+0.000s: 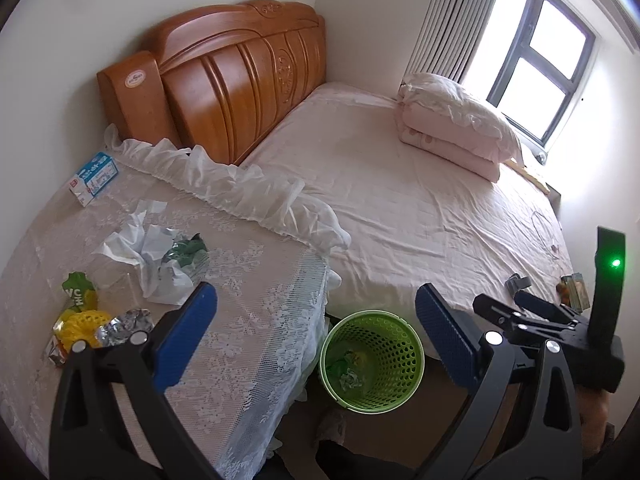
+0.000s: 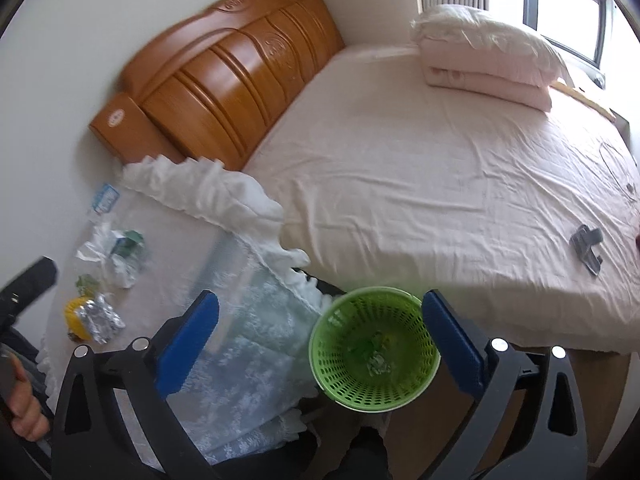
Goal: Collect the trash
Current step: 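Move both tools back over the remaining trash on the bed, then grasp the foil blister pack with right tool while left tool grasps red-white wrapper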
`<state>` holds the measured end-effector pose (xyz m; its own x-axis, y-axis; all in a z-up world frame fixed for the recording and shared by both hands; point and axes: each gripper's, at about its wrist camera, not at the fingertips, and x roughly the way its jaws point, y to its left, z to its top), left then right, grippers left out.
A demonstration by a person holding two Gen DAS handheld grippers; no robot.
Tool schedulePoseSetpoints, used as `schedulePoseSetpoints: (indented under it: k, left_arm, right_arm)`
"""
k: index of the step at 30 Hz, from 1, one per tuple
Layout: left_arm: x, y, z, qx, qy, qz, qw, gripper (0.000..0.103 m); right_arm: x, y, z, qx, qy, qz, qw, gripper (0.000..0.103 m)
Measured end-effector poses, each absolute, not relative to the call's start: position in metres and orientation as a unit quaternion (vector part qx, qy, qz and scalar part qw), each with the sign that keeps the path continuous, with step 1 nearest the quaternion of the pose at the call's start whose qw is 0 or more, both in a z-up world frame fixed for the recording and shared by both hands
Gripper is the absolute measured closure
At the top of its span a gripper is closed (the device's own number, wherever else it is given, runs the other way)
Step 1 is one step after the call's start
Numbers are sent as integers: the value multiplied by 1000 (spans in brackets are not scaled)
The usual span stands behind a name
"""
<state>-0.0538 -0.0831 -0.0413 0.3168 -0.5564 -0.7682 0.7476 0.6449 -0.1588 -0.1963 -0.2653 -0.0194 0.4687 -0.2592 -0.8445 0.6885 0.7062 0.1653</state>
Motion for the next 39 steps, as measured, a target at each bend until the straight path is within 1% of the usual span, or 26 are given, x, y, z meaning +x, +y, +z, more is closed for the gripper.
schedulePoseSetpoints:
  k: [6,10,19,27,34,39]
  left_arm:
    - [-47,-64,-41,110,419,-386,814,8]
    - [-36,-31,-40,101,413,-350,835,8]
    - [1,93,-48,48,421,-199,883,8]
    - [11,178,-70,-13,454,-102,885,8]
    - [16,203,-91,-16,464,-84,881,8]
    - [45,193,-121,31,460,-101,881,8]
  right_arm:
    - [-168,-249,-16,241,434,-258,829,2]
    - [-132,-222,-10,215,439,-209,847,2]
    - [-46,-138,-12,146,462,-63,872,2]
    - [7,-65,-28,94,489,39,866,2]
    - [21,-42,-44,79,512,60,854,2]
    - [19,-48,-52,85,523,42,847,2]
